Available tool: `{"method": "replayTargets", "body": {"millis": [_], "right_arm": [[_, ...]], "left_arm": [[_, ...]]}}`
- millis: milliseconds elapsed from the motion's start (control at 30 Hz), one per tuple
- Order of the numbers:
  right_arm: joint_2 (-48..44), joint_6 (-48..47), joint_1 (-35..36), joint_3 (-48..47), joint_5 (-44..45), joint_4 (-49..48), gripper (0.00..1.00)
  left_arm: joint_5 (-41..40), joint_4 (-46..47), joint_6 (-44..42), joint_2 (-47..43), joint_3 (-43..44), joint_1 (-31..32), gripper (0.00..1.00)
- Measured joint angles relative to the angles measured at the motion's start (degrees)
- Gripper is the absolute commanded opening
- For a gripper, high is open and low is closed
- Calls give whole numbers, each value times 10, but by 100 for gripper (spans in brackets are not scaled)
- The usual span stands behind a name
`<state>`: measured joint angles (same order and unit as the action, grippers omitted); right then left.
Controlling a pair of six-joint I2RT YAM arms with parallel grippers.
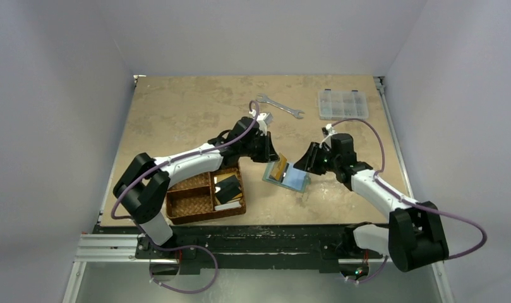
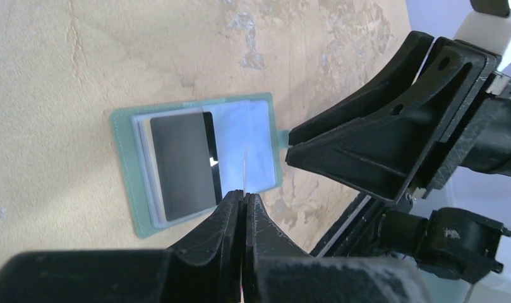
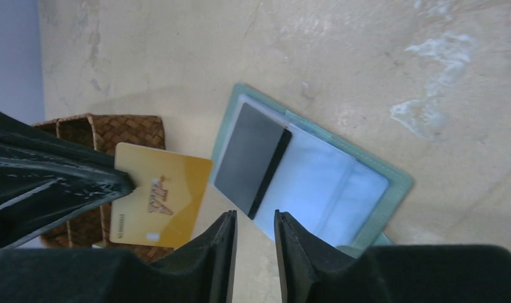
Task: Put the credit cards into the card holder
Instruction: Insert the credit card into the card holder.
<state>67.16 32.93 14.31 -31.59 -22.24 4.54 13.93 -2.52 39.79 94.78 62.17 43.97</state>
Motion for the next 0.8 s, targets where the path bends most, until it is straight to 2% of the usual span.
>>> {"method": "replayTargets", "body": {"millis": [133, 233, 300, 433, 667, 700, 800], "right_arm": [[63, 5, 18, -16, -29, -34, 24], [123, 5, 32, -18, -39, -50, 9], [151, 7, 34, -16, -37, -51, 4], [152, 26, 33, 5, -2, -50, 5], [29, 47, 33, 68, 84, 1, 9], [18, 48, 33, 68, 96, 14, 11], [-4, 45, 39, 62, 120, 45, 29]], "left_arm": [[-14, 3, 0, 28, 14, 0, 0], [-22, 8, 0, 60, 31, 0, 0], [-26, 12, 0, 78, 33, 0, 0], [-43, 11, -1, 105, 32, 0, 0], [-63, 21, -4, 115, 25, 0, 0], [-65, 22, -4, 115, 24, 0, 0], [-68, 24, -5, 115, 23, 0, 0]]}}
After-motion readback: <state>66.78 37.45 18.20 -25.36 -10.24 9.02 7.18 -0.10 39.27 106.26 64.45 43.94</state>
